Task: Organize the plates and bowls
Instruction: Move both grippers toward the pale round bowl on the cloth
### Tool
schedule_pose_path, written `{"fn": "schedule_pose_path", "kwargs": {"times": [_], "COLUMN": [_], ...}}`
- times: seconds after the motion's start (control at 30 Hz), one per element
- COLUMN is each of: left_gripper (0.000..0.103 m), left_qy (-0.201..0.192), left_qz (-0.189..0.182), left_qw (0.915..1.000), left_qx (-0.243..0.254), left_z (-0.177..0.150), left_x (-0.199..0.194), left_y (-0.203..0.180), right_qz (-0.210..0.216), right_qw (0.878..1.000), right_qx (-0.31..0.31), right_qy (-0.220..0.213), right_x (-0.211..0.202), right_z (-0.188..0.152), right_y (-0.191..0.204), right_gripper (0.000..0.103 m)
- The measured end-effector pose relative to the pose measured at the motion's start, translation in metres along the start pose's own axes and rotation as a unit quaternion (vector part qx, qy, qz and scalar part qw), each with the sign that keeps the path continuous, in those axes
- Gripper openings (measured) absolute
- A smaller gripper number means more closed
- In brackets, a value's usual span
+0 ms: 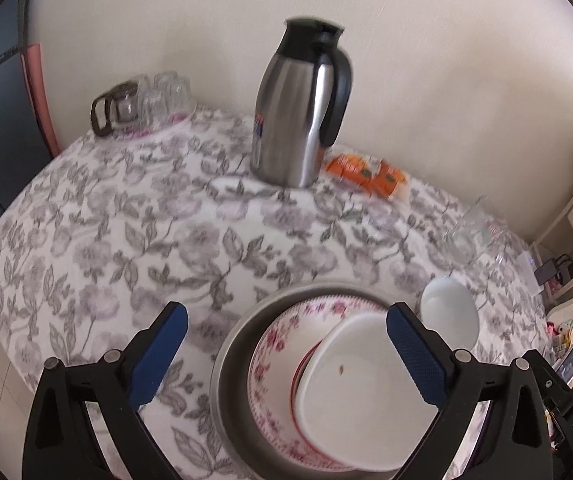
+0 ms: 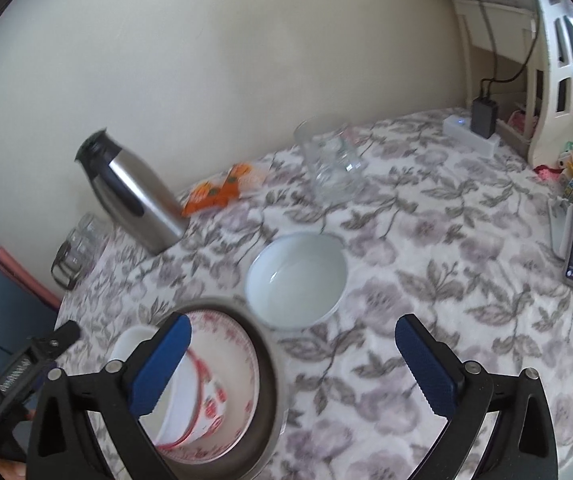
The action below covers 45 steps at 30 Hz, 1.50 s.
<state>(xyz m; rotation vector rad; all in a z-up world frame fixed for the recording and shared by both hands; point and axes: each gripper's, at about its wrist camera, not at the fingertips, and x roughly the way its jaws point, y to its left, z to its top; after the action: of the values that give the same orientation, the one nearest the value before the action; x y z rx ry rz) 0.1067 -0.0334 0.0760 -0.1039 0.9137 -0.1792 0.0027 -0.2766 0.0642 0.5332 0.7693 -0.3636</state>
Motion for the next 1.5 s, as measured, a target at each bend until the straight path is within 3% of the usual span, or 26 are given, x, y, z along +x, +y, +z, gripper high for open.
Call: {"fn": "schedule_pose_path", "kwargs": {"times": [0.33, 0.53, 0.77, 0.93, 1.17, 1.33, 1.5], "left_gripper": [0.1, 0.1, 0.1, 0.099, 0.096, 0.083, 0.083], "left_qy": [-0.039, 0.03, 0.111, 0.146, 0.186, 0.222, 0.243], "left_qz": [-0.04, -0.09, -0.095, -0.061, -0.02, 0.007, 0.021], "left_qw": [0.9981, 0.9937, 0.9827, 0.975, 0.9615, 0.9514, 0.9455], "left_qx": [0.028, 0.059, 0.113, 0.156, 0.201, 0.213, 0.216], "left_z": [0.024, 0.035, 0.028, 0.027, 0.026, 0.024, 0.024], "left_x": [-0.008, 0.012, 0.057, 0.083, 0.112, 0.138, 0.157], "left_y": [-0.037, -0.077, -0.127, -0.157, -0.179, -0.184, -0.186], "right_qz": [-0.037, -0.037, -0.044, -0.034, -0.021, -0.031, -0.03], "right_qw": [0.998, 0.997, 0.996, 0.996, 0.994, 0.993, 0.991], "right_qx": [0.029, 0.06, 0.057, 0.054, 0.052, 0.045, 0.044], "right_qy": [0.031, 0.043, 0.05, 0.058, 0.091, 0.109, 0.124], "right_x": [0.016, 0.023, 0.037, 0.052, 0.081, 0.098, 0.112], "right_z": [0.017, 0.028, 0.036, 0.036, 0.029, 0.023, 0.02], "right_y": [-0.048, -0.068, -0.071, -0.07, -0.065, -0.063, -0.061], "right_gripper": [0.103, 0.103, 0.103, 0.102, 0.09, 0.089, 0.083]}}
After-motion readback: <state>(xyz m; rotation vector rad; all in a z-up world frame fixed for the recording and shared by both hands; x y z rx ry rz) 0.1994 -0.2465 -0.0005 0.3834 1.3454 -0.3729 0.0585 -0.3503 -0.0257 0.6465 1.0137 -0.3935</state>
